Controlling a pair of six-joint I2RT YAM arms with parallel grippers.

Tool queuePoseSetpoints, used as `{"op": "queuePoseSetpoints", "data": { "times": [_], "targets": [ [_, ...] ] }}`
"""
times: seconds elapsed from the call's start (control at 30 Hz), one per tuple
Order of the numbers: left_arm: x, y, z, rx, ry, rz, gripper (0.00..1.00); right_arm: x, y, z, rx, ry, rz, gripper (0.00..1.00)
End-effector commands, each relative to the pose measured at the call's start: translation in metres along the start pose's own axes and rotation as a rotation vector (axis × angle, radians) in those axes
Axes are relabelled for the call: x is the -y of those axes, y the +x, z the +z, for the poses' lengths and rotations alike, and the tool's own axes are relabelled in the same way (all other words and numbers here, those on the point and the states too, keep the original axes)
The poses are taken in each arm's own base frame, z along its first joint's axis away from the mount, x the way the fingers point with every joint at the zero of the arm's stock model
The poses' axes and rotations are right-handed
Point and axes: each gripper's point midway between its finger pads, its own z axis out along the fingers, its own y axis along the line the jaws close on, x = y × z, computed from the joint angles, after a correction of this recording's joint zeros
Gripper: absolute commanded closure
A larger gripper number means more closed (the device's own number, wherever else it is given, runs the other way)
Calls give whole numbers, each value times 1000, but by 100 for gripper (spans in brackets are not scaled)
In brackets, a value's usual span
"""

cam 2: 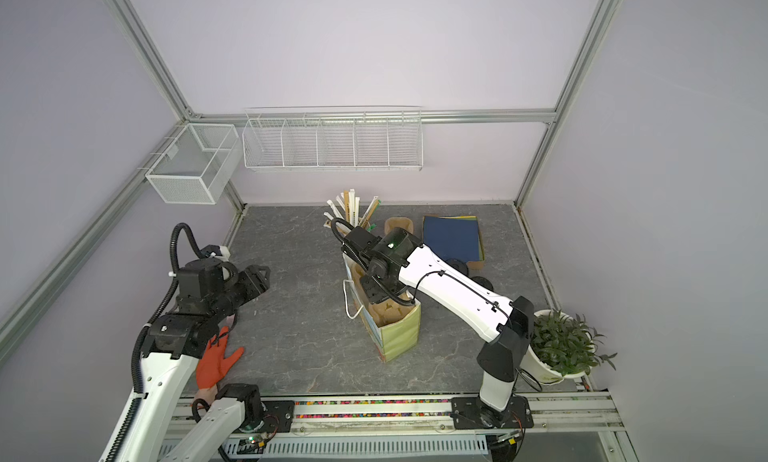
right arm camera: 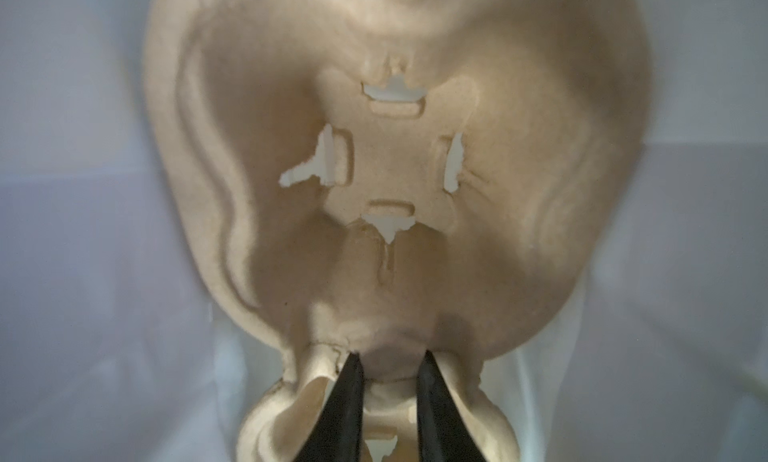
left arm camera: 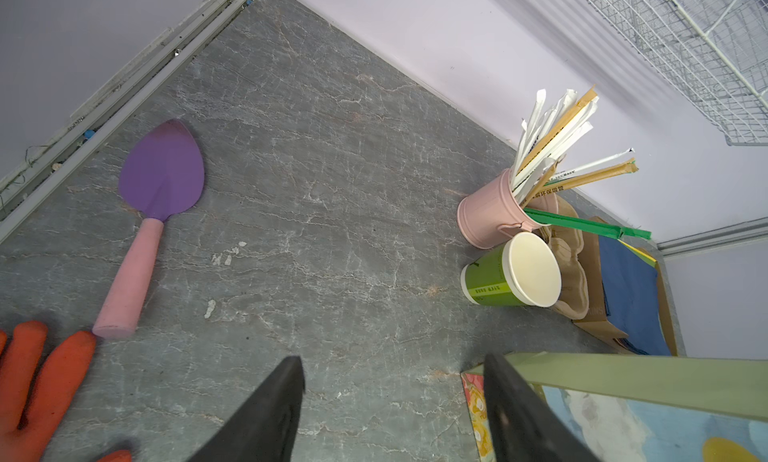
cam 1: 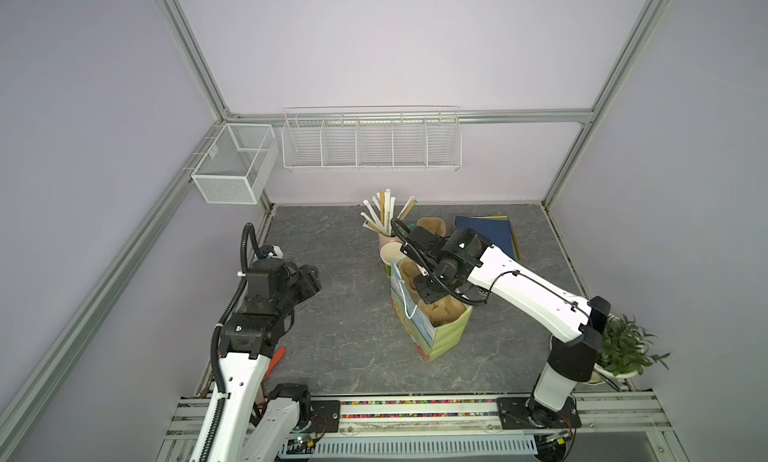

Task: Pack the takeout coffee
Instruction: 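Push the cup carrier down to the bag bottom with the right gripper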

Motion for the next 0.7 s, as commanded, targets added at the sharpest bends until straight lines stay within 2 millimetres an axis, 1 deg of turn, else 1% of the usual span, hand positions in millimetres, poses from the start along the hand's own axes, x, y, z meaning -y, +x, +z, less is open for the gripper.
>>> {"op": "queuePoseSetpoints", "data": {
  "times": [0.0, 0.07, 0.17, 0.3, 0.37, 0.47, 0.57, 0.67],
  "targets": [
    [-3, 1, -1, -9, -14, 13, 31, 3, 5, 2, -33, 32, -11, 77],
    [-3, 1, -1, -11, -15, 14, 31, 8, 2, -5, -5, 53, -3, 77],
    [-4, 1, -1, -9, -15, 13, 31, 4, 1, -7, 5, 25, 3, 77],
    [-4, 1, -1, -8, -18, 12, 31, -3, 8, 8, -46, 19, -6, 77],
    [-4, 1, -2, -9, -17, 13, 31, -3, 8, 10, -50, 22, -8, 77],
    [-4, 1, -1, -10, -16, 13, 31, -2, 6, 6, -32, 38, -12, 77],
    [-4, 1, -1, -12, -18, 15, 31, -2, 2, -6, -2, 48, -18, 77],
    [-4, 1, -1, -10, -19, 15, 31, -6, 2, -10, 8, 44, -26, 77]
  ]
}}
